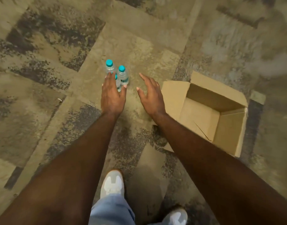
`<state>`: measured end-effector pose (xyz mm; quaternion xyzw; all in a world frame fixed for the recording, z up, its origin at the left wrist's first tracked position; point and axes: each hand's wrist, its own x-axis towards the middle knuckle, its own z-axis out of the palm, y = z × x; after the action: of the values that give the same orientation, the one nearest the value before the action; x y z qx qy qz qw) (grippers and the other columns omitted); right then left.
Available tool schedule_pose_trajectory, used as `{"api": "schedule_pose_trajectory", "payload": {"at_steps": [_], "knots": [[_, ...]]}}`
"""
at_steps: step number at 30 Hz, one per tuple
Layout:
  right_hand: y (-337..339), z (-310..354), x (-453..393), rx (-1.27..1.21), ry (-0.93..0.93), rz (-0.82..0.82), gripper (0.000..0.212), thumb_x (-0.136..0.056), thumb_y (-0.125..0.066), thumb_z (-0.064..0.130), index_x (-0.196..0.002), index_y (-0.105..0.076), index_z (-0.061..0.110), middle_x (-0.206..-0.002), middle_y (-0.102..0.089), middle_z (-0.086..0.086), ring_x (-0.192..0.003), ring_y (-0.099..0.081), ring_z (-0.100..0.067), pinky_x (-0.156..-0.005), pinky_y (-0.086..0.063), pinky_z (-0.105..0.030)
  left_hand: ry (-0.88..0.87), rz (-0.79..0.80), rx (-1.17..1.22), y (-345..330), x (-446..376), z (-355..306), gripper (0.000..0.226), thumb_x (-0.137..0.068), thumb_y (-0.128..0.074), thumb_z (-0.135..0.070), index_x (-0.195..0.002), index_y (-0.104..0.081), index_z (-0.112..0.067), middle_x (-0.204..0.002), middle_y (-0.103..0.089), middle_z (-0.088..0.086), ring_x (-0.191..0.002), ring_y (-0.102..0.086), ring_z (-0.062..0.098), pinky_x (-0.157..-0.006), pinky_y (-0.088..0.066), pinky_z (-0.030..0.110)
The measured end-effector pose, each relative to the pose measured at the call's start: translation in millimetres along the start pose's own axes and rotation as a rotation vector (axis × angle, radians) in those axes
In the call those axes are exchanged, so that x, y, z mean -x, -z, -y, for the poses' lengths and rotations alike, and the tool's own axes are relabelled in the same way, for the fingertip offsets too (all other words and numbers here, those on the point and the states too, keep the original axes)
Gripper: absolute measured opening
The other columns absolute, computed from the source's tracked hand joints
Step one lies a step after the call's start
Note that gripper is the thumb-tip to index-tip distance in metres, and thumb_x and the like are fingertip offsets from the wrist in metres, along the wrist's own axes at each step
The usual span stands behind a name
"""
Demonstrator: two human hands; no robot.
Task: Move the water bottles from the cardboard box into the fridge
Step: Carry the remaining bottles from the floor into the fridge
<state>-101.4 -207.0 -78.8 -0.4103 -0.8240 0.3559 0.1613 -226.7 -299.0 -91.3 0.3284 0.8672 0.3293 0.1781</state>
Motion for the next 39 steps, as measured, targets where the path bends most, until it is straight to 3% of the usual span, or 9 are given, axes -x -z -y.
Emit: {"api": "schedule_pose_trajectory", "payload": {"at_steps": [5, 10, 17, 20, 24, 29, 36, 39], "knots": [[-51.4, -4.5, -76.2, 0.019, -0.051, 0.166, 0.047, -0.096, -0.058, 0.02, -0.143, -0.052, 0.016, -0.145, -0.053, -0.006, -0.133, -0.047, -0.023, -0.113, -0.037, -0.038, 0.108, -0.021, 0.091, -21.3, -50.9, 34.4, 0.056, -0.097, -0.055, -0.033, -0.147, -0.044, -0.01, -0.144, -0.053, 0.011, -0.134, -0.049, 0.027, -0.112, -0.039, 0.04], [-84.3, -2.9, -120.1, -0.035, -0.116, 0.244, 0.045, -0.093, -0.066, 0.017, -0.136, -0.056, 0.011, -0.135, -0.062, -0.007, -0.124, -0.056, -0.021, -0.103, -0.042, -0.031, 0.174, 0.015, 0.127, -43.1, -71.9, 54.0, 0.058, -0.1, -0.057, -0.015, -0.154, -0.038, -0.012, -0.154, -0.046, 0.008, -0.14, -0.045, 0.023, -0.117, -0.034, 0.034], [-106.4, -17.5, -129.5, 0.019, -0.128, 0.137, 0.029, -0.086, -0.073, 0.023, -0.114, -0.063, 0.022, -0.111, -0.069, 0.001, -0.099, -0.063, -0.018, -0.085, -0.052, -0.036, 0.161, -0.096, 0.221, -53.7, -78.2, 73.8, 0.036, -0.095, -0.066, -0.018, -0.13, -0.061, -0.016, -0.123, -0.068, 0.0, -0.109, -0.062, 0.015, -0.091, -0.048, 0.028], [-106.3, -23.2, -126.9, 0.07, -0.118, 0.05, 0.02, -0.091, -0.067, 0.022, -0.11, -0.061, 0.023, -0.102, -0.07, 0.003, -0.089, -0.064, -0.018, -0.08, -0.055, -0.038, 0.094, -0.099, 0.215, -51.3, -83.0, 78.6, 0.034, -0.093, -0.068, -0.019, -0.126, -0.064, -0.014, -0.118, -0.071, 0.002, -0.107, -0.065, 0.019, -0.092, -0.053, 0.035], [-91.5, -24.6, -108.6, 0.001, -0.115, -0.059, 0.023, -0.092, -0.068, 0.029, -0.111, -0.059, 0.02, -0.1, -0.07, 0.003, -0.087, -0.063, -0.017, -0.074, -0.052, -0.034, 0.028, -0.132, 0.195, -41.7, -77.7, 74.8, 0.035, -0.092, -0.07, -0.024, -0.125, -0.065, -0.015, -0.12, -0.07, 0.002, -0.108, -0.064, 0.016, -0.097, -0.054, 0.039], [-53.9, -16.5, -66.3, -0.098, 0.005, -0.17, 0.028, -0.091, -0.066, 0.023, -0.117, -0.058, 0.018, -0.116, -0.062, 0.004, -0.107, -0.053, -0.017, -0.08, -0.045, -0.031, -0.048, -0.165, 0.378, -17.8, -52.8, 46.5, 0.042, -0.091, -0.069, -0.036, -0.126, -0.065, -0.013, -0.121, -0.069, 0.002, -0.112, -0.064, 0.014, -0.1, -0.054, 0.036], [24.7, 13.8, -0.1, -0.296, -0.025, -0.323, 0.027, -0.094, -0.063, 0.022, -0.119, -0.056, 0.012, -0.116, -0.058, -0.001, -0.108, -0.055, -0.017, -0.091, -0.05, -0.039, -0.073, -0.141, 0.533, 32.9, -15.9, -32.5, 0.04, -0.093, -0.069, -0.04, -0.116, -0.07, -0.006, -0.11, -0.072, 0.01, -0.104, -0.069, 0.024, -0.091, -0.056, 0.049], [67.8, 29.5, 23.8, -0.409, -0.04, -0.391, 0.025, -0.097, -0.06, 0.013, -0.12, -0.055, 0.004, -0.115, -0.058, -0.009, -0.108, -0.055, -0.024, -0.096, -0.048, -0.041, -0.106, -0.084, 0.592, 54.0, 1.7, -69.9, 0.033, -0.094, -0.069, -0.031, -0.114, -0.07, -0.004, -0.106, -0.073, 0.011, -0.096, -0.07, 0.024, -0.086, -0.059, 0.045]]}}
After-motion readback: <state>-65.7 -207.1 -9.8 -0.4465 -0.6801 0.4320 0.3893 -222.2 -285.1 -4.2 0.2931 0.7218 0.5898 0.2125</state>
